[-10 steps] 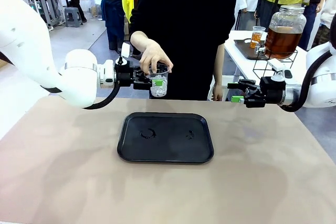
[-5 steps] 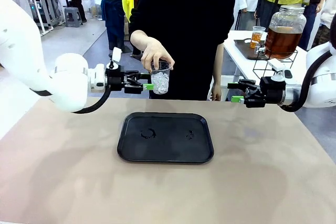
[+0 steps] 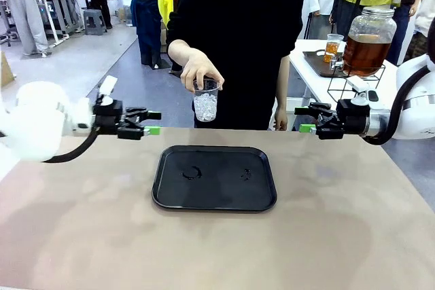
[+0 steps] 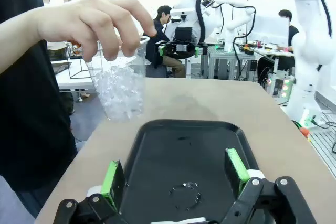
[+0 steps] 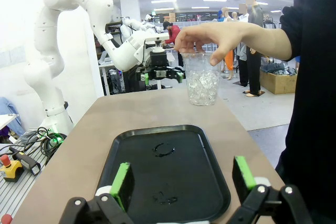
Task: Pour the drink into the iced cup.
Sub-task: Open the gripper to release the iced cup you were holding.
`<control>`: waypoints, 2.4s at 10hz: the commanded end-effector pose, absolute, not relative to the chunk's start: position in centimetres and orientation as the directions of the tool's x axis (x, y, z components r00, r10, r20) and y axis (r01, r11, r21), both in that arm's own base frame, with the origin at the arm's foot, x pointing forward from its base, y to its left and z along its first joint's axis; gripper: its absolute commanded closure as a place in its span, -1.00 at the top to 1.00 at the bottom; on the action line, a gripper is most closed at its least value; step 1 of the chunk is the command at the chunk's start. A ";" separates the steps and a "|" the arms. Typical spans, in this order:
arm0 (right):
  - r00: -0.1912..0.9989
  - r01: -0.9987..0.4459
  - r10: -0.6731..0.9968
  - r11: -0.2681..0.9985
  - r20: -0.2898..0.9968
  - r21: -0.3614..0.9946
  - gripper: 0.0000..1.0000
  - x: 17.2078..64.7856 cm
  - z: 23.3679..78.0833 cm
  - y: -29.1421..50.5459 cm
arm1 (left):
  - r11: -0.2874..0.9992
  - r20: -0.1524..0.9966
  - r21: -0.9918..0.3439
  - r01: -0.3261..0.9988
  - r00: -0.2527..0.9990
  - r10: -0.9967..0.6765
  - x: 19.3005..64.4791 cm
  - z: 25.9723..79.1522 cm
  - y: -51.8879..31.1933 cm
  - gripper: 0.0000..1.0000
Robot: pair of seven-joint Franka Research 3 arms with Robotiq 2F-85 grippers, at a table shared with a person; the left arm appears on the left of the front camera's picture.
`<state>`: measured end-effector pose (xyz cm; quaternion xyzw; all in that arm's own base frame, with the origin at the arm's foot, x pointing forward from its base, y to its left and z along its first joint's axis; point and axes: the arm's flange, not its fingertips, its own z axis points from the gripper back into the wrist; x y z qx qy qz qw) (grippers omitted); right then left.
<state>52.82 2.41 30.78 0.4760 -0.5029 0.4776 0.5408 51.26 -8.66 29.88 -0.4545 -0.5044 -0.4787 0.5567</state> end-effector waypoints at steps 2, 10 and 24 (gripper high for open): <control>0.035 -0.996 0.038 0.088 0.999 0.031 1.00 53.2 31.1 2.5 | 0.112 0.999 0.028 0.993 -0.027 -0.019 48.5 30.5 -5.3 1.00; 0.035 -0.996 0.038 0.088 0.999 0.031 1.00 53.2 31.1 2.5 | 0.113 0.999 0.018 0.993 -0.015 -0.028 48.7 30.3 -4.3 1.00; 0.035 -0.996 0.038 0.088 0.999 0.031 1.00 53.2 31.1 2.5 | 0.113 0.999 0.018 0.993 -0.015 -0.028 48.7 30.3 -4.3 1.00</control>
